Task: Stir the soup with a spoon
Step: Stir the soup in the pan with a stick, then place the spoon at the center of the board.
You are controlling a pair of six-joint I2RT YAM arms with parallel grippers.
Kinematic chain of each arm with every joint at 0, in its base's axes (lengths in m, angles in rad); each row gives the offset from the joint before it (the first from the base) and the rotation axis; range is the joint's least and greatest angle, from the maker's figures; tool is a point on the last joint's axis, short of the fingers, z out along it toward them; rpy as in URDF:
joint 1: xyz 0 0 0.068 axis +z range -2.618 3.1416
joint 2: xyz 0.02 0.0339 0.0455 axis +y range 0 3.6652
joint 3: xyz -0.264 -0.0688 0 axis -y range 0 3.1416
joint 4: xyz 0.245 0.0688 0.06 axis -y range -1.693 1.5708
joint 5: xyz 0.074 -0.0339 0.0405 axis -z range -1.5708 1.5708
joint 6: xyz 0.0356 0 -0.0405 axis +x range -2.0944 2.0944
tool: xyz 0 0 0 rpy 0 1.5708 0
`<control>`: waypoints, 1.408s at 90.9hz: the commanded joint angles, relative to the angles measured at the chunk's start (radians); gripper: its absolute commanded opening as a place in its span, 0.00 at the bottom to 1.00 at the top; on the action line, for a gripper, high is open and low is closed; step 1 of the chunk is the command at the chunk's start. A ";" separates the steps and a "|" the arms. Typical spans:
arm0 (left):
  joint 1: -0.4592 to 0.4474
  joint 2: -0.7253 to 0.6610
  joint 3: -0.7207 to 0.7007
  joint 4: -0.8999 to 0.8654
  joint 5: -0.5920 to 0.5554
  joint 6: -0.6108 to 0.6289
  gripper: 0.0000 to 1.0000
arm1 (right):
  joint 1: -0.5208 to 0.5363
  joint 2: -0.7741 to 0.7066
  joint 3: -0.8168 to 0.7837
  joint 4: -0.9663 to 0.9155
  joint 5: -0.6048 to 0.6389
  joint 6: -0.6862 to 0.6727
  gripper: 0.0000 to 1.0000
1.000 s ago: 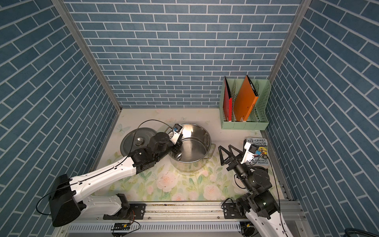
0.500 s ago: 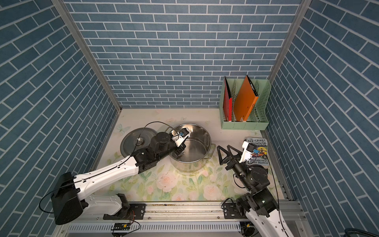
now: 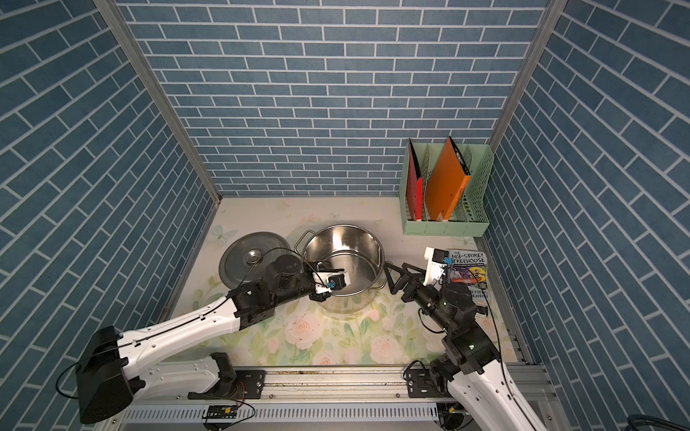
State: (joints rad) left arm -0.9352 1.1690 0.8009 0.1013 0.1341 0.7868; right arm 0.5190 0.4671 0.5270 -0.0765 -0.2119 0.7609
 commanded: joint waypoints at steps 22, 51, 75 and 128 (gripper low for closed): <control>-0.095 -0.119 -0.164 0.190 0.010 0.353 0.00 | 0.004 0.204 0.156 -0.045 -0.245 -0.049 0.96; -0.214 -0.124 -0.336 0.478 -0.192 0.651 0.00 | 0.002 0.384 0.197 0.154 -0.527 0.105 0.93; -0.236 -0.171 -0.434 0.718 -0.243 0.724 0.00 | 0.003 0.455 0.093 0.545 -0.638 0.353 0.89; -0.340 -0.222 -0.415 0.691 -0.238 0.791 0.00 | 0.130 0.716 0.079 0.992 -0.729 0.546 0.79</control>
State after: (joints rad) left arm -1.2499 0.9627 0.3676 0.7788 -0.1093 1.5433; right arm 0.6327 1.1625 0.5491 0.8215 -0.9001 1.2873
